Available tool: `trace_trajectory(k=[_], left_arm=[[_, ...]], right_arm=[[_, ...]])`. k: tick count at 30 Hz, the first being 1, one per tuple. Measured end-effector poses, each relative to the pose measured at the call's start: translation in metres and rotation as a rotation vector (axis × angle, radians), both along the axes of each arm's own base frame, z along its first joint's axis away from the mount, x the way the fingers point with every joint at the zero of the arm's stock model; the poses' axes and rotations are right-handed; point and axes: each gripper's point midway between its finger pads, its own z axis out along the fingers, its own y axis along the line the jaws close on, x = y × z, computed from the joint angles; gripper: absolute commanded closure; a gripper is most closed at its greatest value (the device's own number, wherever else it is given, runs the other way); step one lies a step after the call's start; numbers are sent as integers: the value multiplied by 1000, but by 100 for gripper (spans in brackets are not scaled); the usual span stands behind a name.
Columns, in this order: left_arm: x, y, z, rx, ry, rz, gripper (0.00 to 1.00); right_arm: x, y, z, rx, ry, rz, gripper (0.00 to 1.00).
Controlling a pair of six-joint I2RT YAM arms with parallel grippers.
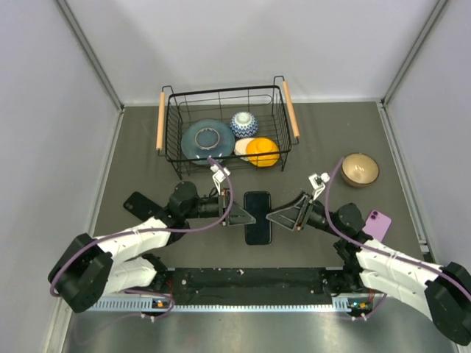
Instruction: Put the phone into the phone case
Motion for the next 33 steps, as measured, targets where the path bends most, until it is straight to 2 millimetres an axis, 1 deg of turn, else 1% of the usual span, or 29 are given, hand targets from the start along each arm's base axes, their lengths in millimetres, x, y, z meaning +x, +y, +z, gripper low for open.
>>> trace_trajectory(k=[1,4,8,10,12,15,18,20,21,22,24,25,26,27,28,29,31,33], left_arm=[[-1,0,-2,4,6,-6,100],[-4,0,-4,4,5,-29,100],[-11,1,-8,2,6,-65,100],[-14,2,-10,-2,3,-82,100],[-17,2,-10,-7,0,-102,100],[-21,2,-10,-13,-7,-130,100],[-24,2,-9,-19,-11,-149,100],[-25,3,-9,-20,-12,-160,100],[-26,3,-9,-21,-14,-164,100],[-26,3,-8,-23,-16,-165,100],[-27,3,-8,-24,-18,-168,100],[-27,3,-8,-23,-19,-168,100],[-27,3,-8,-23,-20,-169,100],[-26,3,-9,-21,-20,-166,100],[-26,3,-10,-18,-20,-166,100],[-27,3,-10,-16,-20,-170,100],[-28,4,-10,-18,-24,-177,98],[-28,4,-11,-16,-29,-180,86]], right_arm=[[0,-1,4,2,-15,-2,44],[1,-4,10,-6,-44,-14,41],[15,-9,23,-36,-81,-53,40],[23,-10,31,-62,-94,-65,36],[28,-10,40,-82,-117,-65,34],[31,-7,47,-107,-135,-50,31],[33,-1,44,-137,-116,-7,31],[33,4,37,-162,-84,29,33],[33,6,31,-176,-63,48,35],[33,8,27,-188,-43,68,43],[30,10,18,-208,-12,96,54],[28,10,14,-213,5,112,70],[27,10,13,-215,10,120,78],[24,11,14,-210,19,133,92],[24,11,15,-207,10,138,98],[21,11,17,-202,9,151,100],[20,11,17,-202,-2,160,100],[18,11,17,-202,-9,169,100]])
